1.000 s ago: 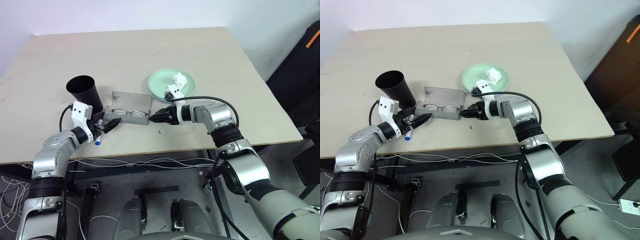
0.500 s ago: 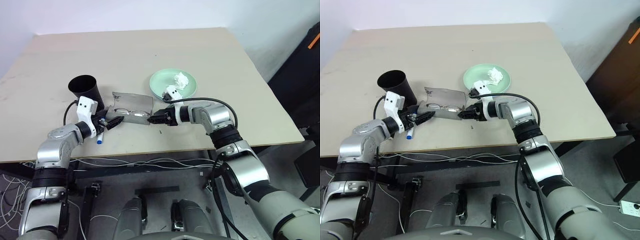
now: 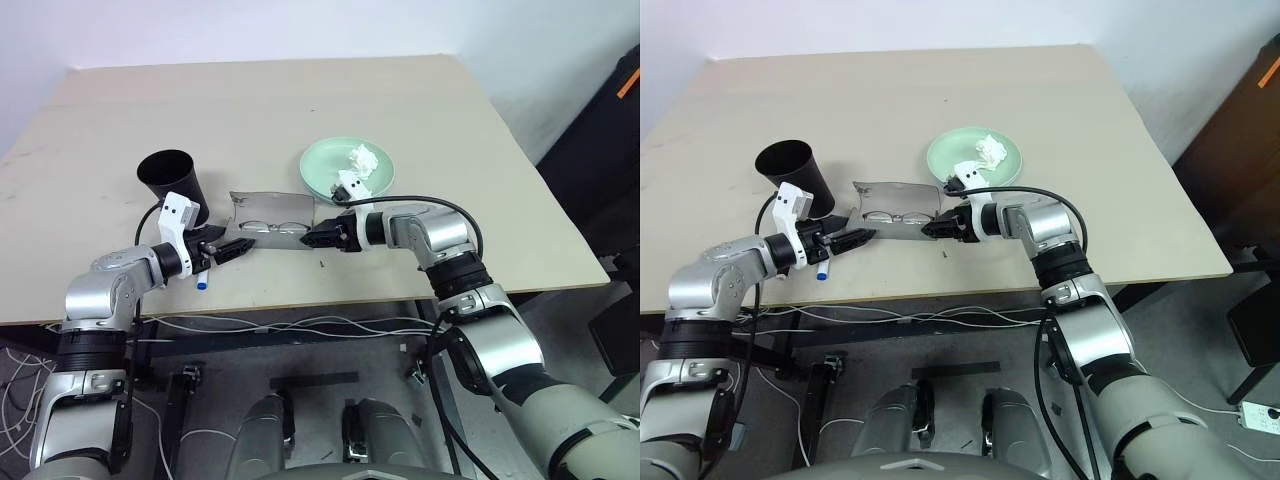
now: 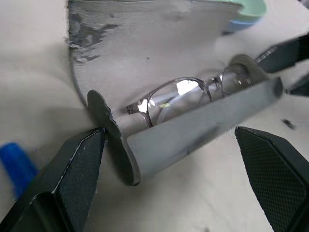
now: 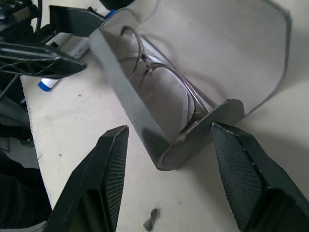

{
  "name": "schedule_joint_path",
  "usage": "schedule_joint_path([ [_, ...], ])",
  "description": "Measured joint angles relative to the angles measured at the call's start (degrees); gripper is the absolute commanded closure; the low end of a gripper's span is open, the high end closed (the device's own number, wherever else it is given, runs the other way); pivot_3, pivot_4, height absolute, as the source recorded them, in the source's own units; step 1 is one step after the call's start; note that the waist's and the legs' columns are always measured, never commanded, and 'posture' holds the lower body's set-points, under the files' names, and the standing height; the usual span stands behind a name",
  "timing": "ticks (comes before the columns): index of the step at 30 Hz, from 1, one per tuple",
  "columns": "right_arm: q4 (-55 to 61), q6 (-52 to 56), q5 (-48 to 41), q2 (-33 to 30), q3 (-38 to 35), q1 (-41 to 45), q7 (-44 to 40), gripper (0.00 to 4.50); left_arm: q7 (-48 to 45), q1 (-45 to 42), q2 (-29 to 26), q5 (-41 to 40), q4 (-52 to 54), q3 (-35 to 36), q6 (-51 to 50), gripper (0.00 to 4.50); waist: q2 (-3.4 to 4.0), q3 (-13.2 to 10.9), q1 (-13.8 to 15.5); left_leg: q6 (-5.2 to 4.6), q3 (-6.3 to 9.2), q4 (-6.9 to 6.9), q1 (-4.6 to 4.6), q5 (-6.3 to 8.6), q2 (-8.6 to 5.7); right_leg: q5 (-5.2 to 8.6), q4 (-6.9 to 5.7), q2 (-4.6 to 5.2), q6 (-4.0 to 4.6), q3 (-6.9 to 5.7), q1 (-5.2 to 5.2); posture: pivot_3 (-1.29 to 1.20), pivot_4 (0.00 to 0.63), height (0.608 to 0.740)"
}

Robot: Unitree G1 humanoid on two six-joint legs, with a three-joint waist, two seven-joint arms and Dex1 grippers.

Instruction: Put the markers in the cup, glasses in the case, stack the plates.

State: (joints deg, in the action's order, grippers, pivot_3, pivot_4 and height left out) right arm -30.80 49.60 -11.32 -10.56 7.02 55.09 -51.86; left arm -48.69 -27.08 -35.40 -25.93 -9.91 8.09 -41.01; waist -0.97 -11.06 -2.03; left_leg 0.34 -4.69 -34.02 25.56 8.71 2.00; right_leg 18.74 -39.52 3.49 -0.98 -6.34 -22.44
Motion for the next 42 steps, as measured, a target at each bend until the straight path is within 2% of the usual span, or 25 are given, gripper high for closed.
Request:
schedule_joint_path([
  [7,6.6,4.4,-0.9,-0.9,-0.1,-3.0,0.0,1.65,-1.4,3.0,-2.6,-3.3,6.9,0.7,-7.6,0.00,0.00,0.0,0.0,0.00,0.02,0.01,0.01,0.01,0.00,0.00,0.01,0.00,0.00,0.02,-0.01,0.00,0.150,0.740],
  [15,13.3,9.3,-1.8,-1.8,0.1,-6.0,0.0,1.65,-1.5,5.0,-3.0,-5.4,10.4,2.1,-11.2,0.00,0.00,0.0,0.0,0.00,0.02,0.01,0.02,0.01,0.00,0.00,0.01,0.00,0.00,0.02,-0.02,0.00,0.150,0.740],
  [26,17.3,14.1,-4.2,-3.0,-0.6,-7.7,0.0,1.65,-1.5,6.6,-3.5,-9.8,15.9,6.0,-15.2,0.00,0.00,0.0,0.0,-0.01,0.01,0.01,0.01,0.01,0.00,0.00,0.02,0.00,0.00,0.03,-0.01,0.00,0.150,0.740],
  [33,20.2,16.0,-6.3,-4.5,-0.6,-8.1,0.0,1.65,-1.4,11.3,-4.6,-11.9,19.2,6.4,-18.3,0.00,0.00,0.0,0.0,-0.01,0.01,0.01,0.02,0.01,0.00,0.00,0.02,0.00,0.00,0.05,-0.04,0.00,0.150,0.740],
  [42,24.4,17.6,-10.0,-6.0,-0.2,-8.1,-0.2,1.65,-0.3,14.7,-4.9,-12.1,21.3,6.8,-17.2,0.00,0.00,0.0,0.1,-0.01,0.01,0.01,0.01,0.03,0.00,0.00,0.03,0.00,0.00,0.06,-0.04,0.00,0.150,0.740],
])
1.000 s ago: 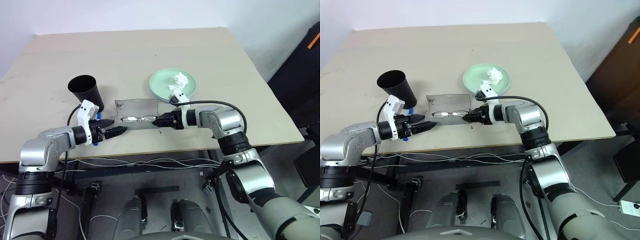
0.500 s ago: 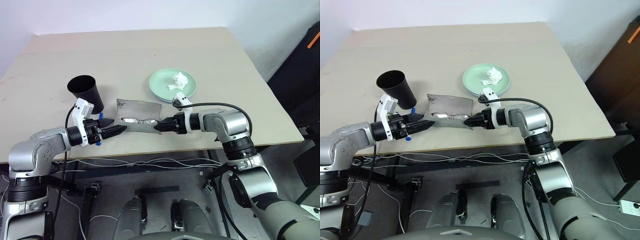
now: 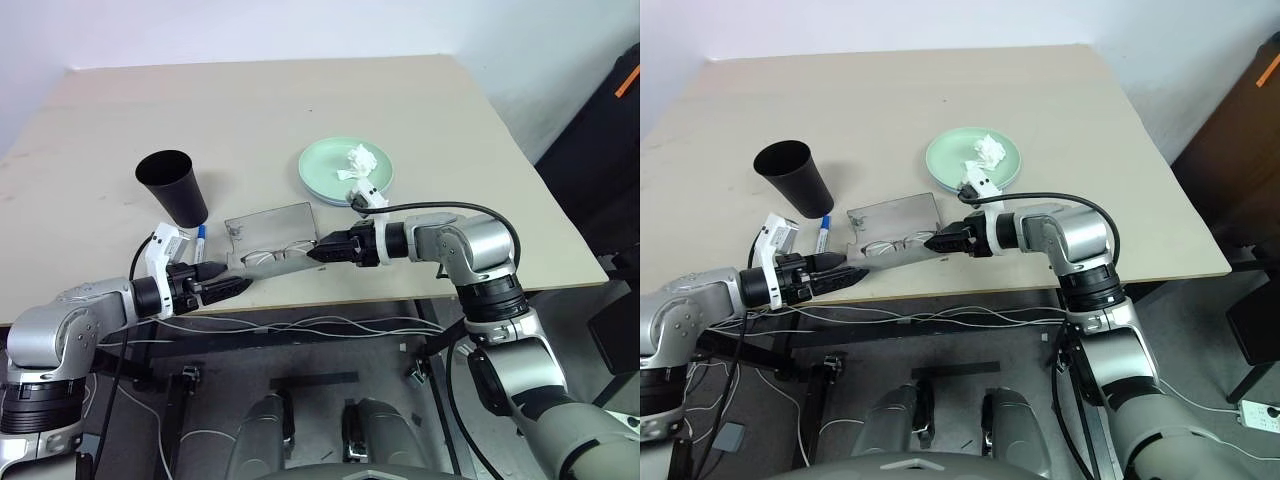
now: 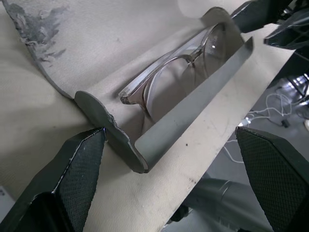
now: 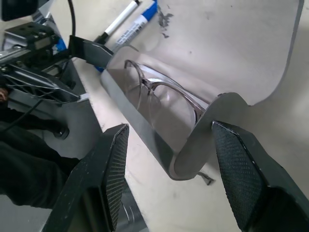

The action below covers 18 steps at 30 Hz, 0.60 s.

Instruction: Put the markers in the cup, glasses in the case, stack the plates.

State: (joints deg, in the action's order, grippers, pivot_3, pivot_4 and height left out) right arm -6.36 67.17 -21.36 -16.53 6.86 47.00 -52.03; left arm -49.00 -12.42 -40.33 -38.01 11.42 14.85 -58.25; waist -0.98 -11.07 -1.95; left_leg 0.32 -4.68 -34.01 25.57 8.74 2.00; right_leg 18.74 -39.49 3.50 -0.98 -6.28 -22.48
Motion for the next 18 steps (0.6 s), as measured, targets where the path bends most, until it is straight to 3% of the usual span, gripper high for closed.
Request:
schedule_joint_path([
  [12,0.0,0.0,-0.3,-2.2,4.3,-0.1,0.0,1.65,0.6,0.7,-0.1,-0.3,0.0,0.5,3.0,0.00,0.00,0.0,0.1,-0.01,0.00,0.00,0.02,0.00,0.00,0.00,0.01,0.00,0.00,0.00,-0.02,0.00,0.150,0.740],
  [15,0.0,-0.4,-0.5,-2.4,4.6,-0.1,-0.1,1.12,0.7,0.6,-0.1,-1.0,-0.1,1.1,3.2,0.00,0.00,0.0,0.1,-0.01,0.00,0.00,0.02,0.00,0.00,0.00,0.01,0.00,0.00,0.00,-0.02,0.00,0.150,0.740],
  [18,0.0,-1.2,-1.0,-2.5,4.9,-0.2,-0.4,0.15,0.6,0.5,-0.1,-1.5,-0.1,1.4,3.1,0.00,0.00,0.0,0.1,-0.01,0.00,0.00,0.01,0.00,0.00,0.00,0.01,0.00,0.00,0.00,-0.01,0.00,0.150,0.740],
])
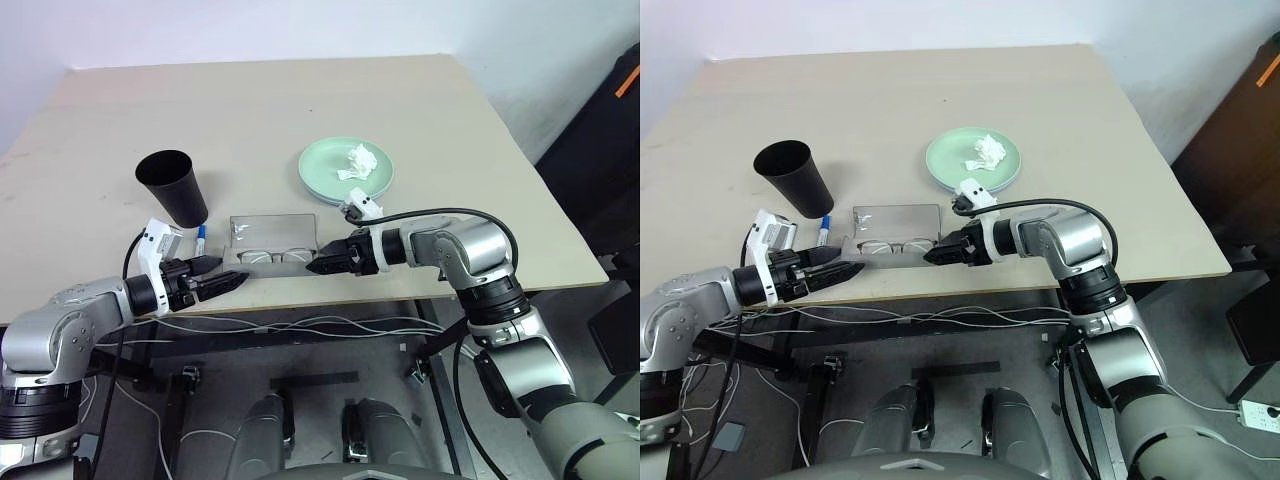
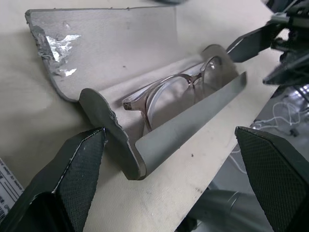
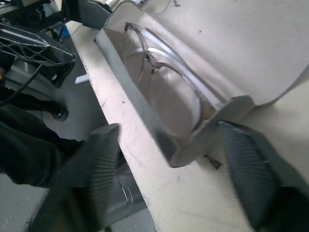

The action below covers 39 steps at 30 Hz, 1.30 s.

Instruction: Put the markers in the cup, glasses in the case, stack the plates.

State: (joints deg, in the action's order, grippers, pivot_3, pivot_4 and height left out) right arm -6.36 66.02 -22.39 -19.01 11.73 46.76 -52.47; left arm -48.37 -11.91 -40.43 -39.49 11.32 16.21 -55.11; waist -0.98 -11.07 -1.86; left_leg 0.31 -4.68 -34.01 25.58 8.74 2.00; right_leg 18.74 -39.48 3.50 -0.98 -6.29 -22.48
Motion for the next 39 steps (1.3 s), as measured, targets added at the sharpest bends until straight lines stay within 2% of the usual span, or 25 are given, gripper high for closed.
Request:
schedule_joint_path([
  [1,0.0,-0.3,-0.2,0.0,0.3,-0.1,-0.1,0.04,0.0,0.0,0.0,0.0,0.0,0.0,0.0,0.00,0.00,0.0,0.0,0.00,0.00,0.00,0.00,0.00,0.00,0.00,0.00,0.00,0.00,0.00,0.00,0.00,0.150,0.740],
  [18,-3.5,-4.6,0.8,-1.1,1.1,-0.2,1.3,0.04,0.5,1.5,-3.2,1.2,-0.1,0.0,0.7,0.00,0.00,0.0,1.0,-0.01,0.00,0.01,0.02,0.01,0.00,0.00,0.06,0.00,0.00,0.00,-0.03,0.00,0.150,0.740],
  [28,-6.3,-11.3,0.7,-4.3,-1.1,2.1,-1.3,0.04,0.0,2.2,-4.9,-0.6,-0.2,3.5,0.6,0.00,0.00,0.0,1.1,-0.05,-0.02,0.00,0.12,0.04,0.00,0.00,0.13,0.00,-0.01,-0.01,-0.07,0.00,0.150,0.740],
  [32,-15.6,-18.7,1.9,-3.0,-1.6,7.9,-2.7,0.04,-0.3,3.3,-5.8,-1.0,-0.3,5.0,0.6,0.00,0.01,0.0,0.6,-0.06,-0.04,0.00,0.07,0.03,0.02,-0.02,0.11,-0.02,-0.04,0.00,-0.07,0.00,0.150,0.740],
  [39,-44.2,-34.4,7.9,4.7,-1.6,22.2,-3.2,0.04,-0.5,7.3,-6.7,-2.5,1.0,7.7,0.5,0.00,0.00,0.0,0.7,-0.09,-0.08,0.01,0.11,0.05,0.02,-0.02,0.16,-0.03,-0.03,0.01,-0.06,0.00,0.150,0.740],
])
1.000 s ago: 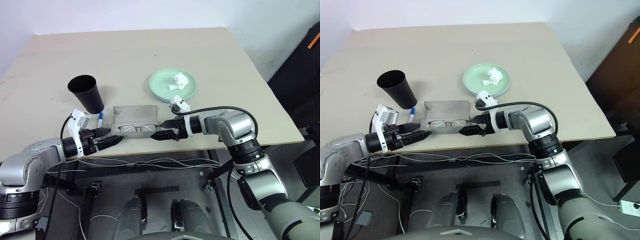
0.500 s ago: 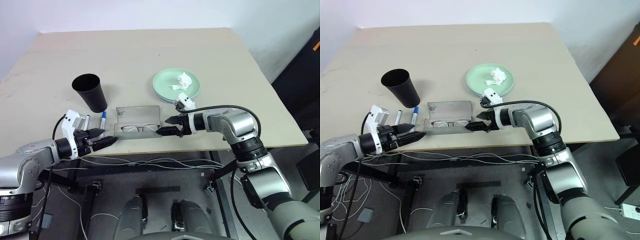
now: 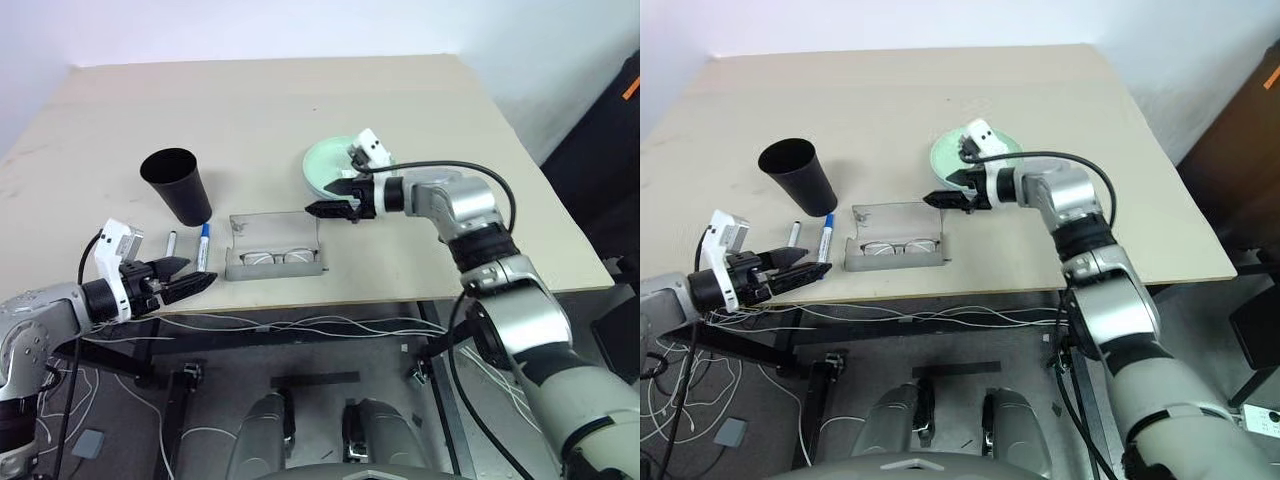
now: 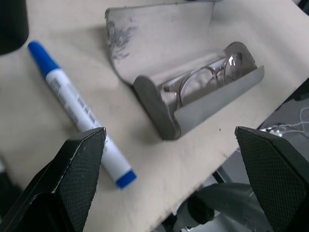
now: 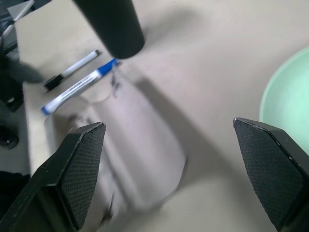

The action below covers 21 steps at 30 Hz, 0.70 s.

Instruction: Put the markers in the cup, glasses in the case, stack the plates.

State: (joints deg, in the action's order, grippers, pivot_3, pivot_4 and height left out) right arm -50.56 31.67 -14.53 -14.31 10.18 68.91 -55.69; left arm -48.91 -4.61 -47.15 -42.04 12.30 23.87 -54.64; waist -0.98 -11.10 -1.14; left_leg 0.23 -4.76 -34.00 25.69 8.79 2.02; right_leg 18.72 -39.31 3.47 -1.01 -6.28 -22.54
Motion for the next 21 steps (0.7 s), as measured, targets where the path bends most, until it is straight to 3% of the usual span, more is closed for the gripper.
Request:
schedule_joint_path([
  [5,-13.0,-7.1,3.5,3.6,-0.1,5.4,-1.9,0.04,1.1,2.3,0.2,-0.7,1.6,0.8,0.1,0.00,-0.02,0.0,0.1,-0.01,0.01,-0.01,0.00,0.01,-0.01,-0.01,0.02,0.04,-0.02,0.00,0.04,0.00,0.150,0.740],
  [9,-16.9,-8.7,5.8,5.3,-0.2,6.1,-4.4,0.04,2.1,3.9,0.6,-1.7,3.2,2.3,0.1,0.00,-0.02,0.0,0.0,-0.01,0.02,-0.01,-0.01,0.01,-0.01,-0.02,0.01,0.04,-0.01,0.00,0.04,0.00,0.150,0.740],
  [21,-12.7,-4.8,8.5,6.7,-0.3,5.2,-13.1,0.04,4.5,6.0,1.3,-3.1,3.7,3.0,1.8,0.00,0.00,0.0,0.0,0.01,0.04,0.00,-0.01,0.02,0.00,-0.02,0.00,0.05,-0.01,0.01,0.02,0.00,0.150,0.740],
])
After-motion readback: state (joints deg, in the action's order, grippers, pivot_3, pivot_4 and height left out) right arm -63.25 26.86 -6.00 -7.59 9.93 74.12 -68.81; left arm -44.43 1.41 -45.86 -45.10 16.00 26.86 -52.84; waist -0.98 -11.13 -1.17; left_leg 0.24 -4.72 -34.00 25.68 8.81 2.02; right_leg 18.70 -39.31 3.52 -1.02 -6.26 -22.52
